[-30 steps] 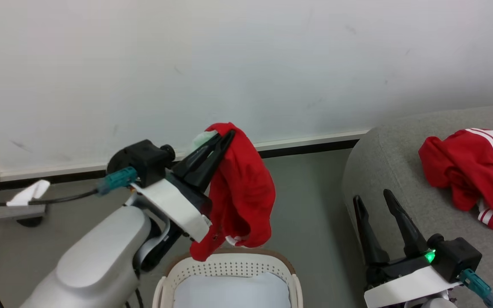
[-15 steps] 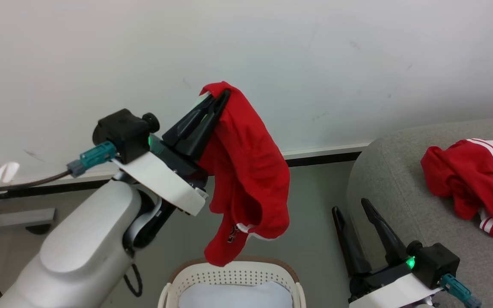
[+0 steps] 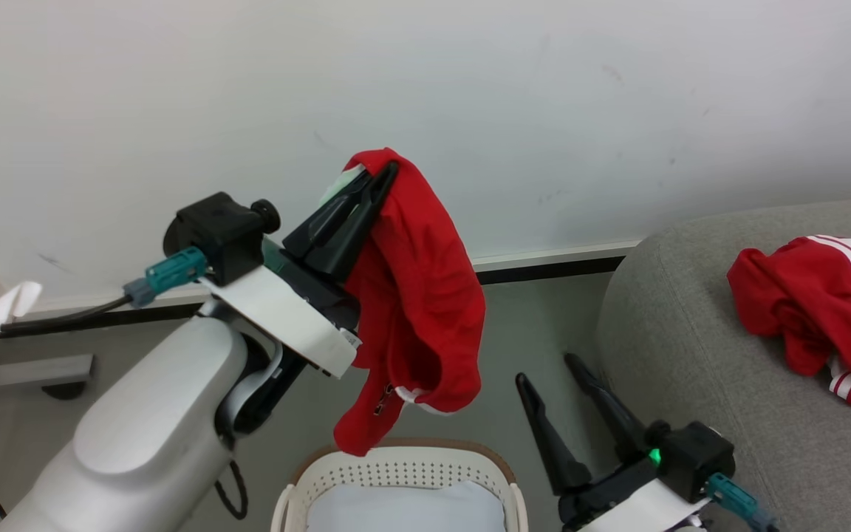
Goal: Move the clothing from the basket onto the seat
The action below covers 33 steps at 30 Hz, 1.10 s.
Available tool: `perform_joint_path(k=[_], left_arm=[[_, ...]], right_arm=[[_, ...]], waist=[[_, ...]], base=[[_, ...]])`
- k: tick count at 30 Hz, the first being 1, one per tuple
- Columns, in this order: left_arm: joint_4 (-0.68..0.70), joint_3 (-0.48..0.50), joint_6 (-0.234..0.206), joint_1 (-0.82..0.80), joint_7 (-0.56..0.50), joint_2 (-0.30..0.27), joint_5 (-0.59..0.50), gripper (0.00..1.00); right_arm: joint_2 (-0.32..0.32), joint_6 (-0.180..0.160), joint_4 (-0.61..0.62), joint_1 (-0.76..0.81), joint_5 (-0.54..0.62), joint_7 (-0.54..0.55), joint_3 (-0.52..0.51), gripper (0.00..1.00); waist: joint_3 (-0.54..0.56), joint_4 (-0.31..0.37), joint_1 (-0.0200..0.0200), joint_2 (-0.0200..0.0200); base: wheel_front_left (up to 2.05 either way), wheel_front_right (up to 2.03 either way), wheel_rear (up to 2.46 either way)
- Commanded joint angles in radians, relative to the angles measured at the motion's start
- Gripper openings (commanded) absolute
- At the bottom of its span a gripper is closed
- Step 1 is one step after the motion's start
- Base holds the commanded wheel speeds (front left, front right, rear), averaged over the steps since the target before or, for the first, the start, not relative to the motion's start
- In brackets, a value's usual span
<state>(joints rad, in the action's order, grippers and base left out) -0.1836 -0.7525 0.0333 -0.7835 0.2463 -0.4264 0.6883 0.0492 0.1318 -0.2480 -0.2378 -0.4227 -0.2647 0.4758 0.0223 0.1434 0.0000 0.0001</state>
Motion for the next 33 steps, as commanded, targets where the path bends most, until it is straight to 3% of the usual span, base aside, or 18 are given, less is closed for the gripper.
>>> perform_joint_path(k=[1, 9, 16, 23, 29, 30, 32, 33], left_arm=[[-0.002, 0.000, 0.000, 0.009, -0.001, 0.000, 0.003, 0.00], [-0.027, -0.034, 0.007, 0.035, 0.002, 0.022, -0.009, 0.00], [-0.033, -0.078, 0.013, 0.070, 0.010, 0.072, -0.024, 0.00], [-0.014, -0.117, 0.022, 0.072, 0.004, 0.111, -0.033, 0.00], [0.016, -0.146, 0.024, 0.081, -0.007, 0.126, -0.034, 0.00], [0.019, -0.149, 0.026, 0.082, -0.007, 0.128, -0.033, 0.00], [0.024, -0.157, 0.027, 0.084, -0.011, 0.130, -0.032, 0.00], [0.025, -0.159, 0.028, 0.084, -0.013, 0.130, -0.031, 0.00]], right_arm=[[0.002, -0.002, -0.004, -0.012, -0.002, 0.001, 0.009, 1.00], [0.003, -0.002, -0.039, -0.089, -0.057, 0.001, 0.148, 1.00], [0.003, -0.002, -0.215, -0.167, -0.115, 0.001, 0.245, 1.00], [0.003, -0.002, -0.379, -0.229, -0.176, 0.001, 0.279, 1.00], [0.003, -0.002, -0.441, -0.275, -0.204, 0.001, 0.270, 1.00], [0.003, -0.002, -0.447, -0.282, -0.209, 0.001, 0.268, 0.96], [0.003, -0.002, -0.460, -0.293, -0.220, 0.001, 0.265, 0.00], [0.003, -0.002, -0.462, -0.298, -0.225, 0.001, 0.266, 0.00]], waist=[[-0.001, -0.001, 0.0000, -0.0001], [-0.008, -0.015, 0.0000, -0.0001], [-0.002, -0.051, 0.0000, -0.0001], [0.013, -0.105, 0.0000, -0.0001], [0.018, -0.143, 0.0000, -0.0001], [0.019, -0.149, 0.0000, -0.0001], [0.022, -0.161, 0.0000, -0.0001], [0.024, -0.166, 0.0000, -0.0001]], base=[[0.00, 0.00, 0.00], [0.00, 0.00, 0.00], [0.00, 0.00, 0.00], [0.00, 0.00, 0.00], [0.00, 0.00, 0.00], [0.00, 0.00, 0.00], [0.00, 0.00, 0.00], [0.00, 0.00, 0.00]])
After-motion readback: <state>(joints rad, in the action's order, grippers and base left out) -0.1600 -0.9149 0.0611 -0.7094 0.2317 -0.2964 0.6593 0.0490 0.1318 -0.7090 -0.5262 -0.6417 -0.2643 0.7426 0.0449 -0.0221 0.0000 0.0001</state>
